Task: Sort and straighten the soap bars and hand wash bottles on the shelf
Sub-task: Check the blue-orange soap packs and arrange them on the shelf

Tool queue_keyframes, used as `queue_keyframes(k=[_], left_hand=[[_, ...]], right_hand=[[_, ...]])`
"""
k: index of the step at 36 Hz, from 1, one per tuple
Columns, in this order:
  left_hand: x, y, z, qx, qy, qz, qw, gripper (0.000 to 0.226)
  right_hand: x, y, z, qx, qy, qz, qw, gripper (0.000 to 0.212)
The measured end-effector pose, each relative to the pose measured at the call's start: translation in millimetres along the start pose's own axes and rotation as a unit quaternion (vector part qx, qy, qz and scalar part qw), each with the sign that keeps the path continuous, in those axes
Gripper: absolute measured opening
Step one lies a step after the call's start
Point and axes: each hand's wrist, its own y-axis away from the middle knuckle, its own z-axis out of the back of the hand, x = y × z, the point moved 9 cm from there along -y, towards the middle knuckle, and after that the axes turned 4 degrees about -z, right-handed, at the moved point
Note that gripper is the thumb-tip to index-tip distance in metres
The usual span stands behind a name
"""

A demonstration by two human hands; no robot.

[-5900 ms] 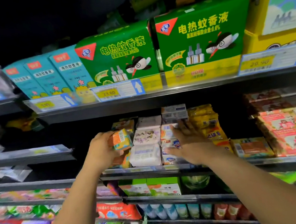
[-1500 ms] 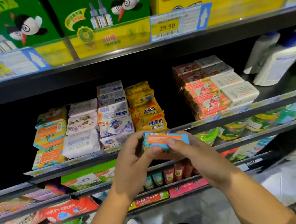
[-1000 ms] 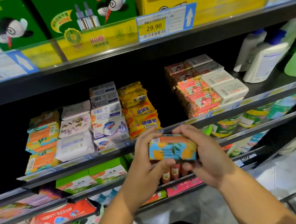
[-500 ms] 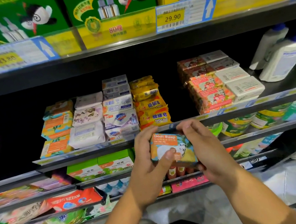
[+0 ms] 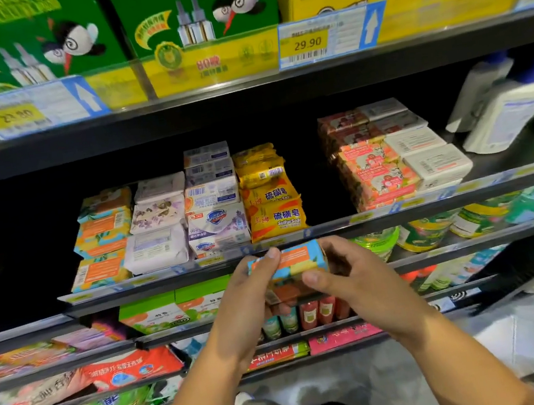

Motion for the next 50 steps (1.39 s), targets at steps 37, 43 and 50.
queue_keyframes(k=[37, 43, 50], left_hand=[[-91.9, 26.3, -5.1, 0.061, -0.073, -0.330, 0.939, 0.053], [-85.6, 21.1, 9.4, 0.009, -0.067, -0.311, 0.948, 0.045], [-67.5, 16.2, 10.1, 0.033, -0.149, -0.270, 0.951, 0.061]], right_hand=[[22.7, -7.5, -13.3, 0.026, -0.187, 0.017, 0.982, 0.050], [29.6, -4.3, -7.1, 0.000, -0.181, 0.058, 0.982, 0.047], [44.7, 3.2, 13.7, -0.053, -0.213, 0.123, 0.968, 0.053]])
